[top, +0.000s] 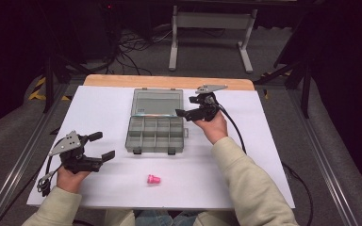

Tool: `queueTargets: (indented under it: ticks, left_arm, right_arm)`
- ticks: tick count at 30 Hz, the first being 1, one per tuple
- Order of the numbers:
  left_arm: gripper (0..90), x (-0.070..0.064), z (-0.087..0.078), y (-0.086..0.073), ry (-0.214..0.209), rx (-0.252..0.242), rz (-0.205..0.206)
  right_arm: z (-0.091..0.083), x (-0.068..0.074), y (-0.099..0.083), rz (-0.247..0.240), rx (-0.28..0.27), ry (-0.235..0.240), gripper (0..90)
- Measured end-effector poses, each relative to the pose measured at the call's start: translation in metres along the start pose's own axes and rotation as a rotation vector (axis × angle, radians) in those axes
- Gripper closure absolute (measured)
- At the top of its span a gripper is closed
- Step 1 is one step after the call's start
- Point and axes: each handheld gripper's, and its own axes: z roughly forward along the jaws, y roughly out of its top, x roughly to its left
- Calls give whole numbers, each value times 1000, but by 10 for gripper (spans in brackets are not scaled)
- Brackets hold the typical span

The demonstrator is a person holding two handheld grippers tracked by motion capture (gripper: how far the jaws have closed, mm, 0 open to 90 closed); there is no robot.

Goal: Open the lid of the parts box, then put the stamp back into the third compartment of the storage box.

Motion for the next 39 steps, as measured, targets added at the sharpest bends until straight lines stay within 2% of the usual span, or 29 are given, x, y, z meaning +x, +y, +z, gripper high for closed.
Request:
queueTargets:
  ticks: [2, 11, 14, 18, 22, 26, 30, 32, 35, 37, 39]
  left_arm:
    - [89, 0, -1, 0, 4, -3, -3]
    - [83, 1, -4, 0, 16, -24, -4]
    - [62, 1, -4, 0, 26, -32, -20]
    - [65, 1, -6, 1, 38, -25, -13]
    - [46, 0, -6, 2, 36, -40, -5]
    - [29, 0, -9, 3, 27, -64, 1]
    - [29, 0, -10, 3, 32, -78, 1]
    - [29, 0, -11, 4, 29, -77, 3]
    - [17, -2, -11, 5, 26, -78, 2]
    - [4, -3, -12, 5, 40, -100, 26]
    - [4, -3, -12, 5, 30, -108, 17]
  right_arm:
    - [-3, 4, 0, -15, -5, 5, 130]
    - [-25, 45, 4, -109, -45, 91, 134]
    - [-27, 56, 4, -139, -40, 115, 132]
    - [-31, 70, 1, -183, -52, 131, 122]
    - [-33, 82, 0, -199, -64, 166, 121]
    - [-34, 94, -2, -229, -39, 181, 121]
    - [-34, 100, -3, -218, -19, 201, 102]
    - [-34, 106, -3, -228, -10, 216, 94]
    - [-34, 117, -3, -263, 1, 227, 84]
    - [-35, 121, -3, -287, 1, 233, 92]
    - [-35, 123, -3, -310, 2, 238, 98]
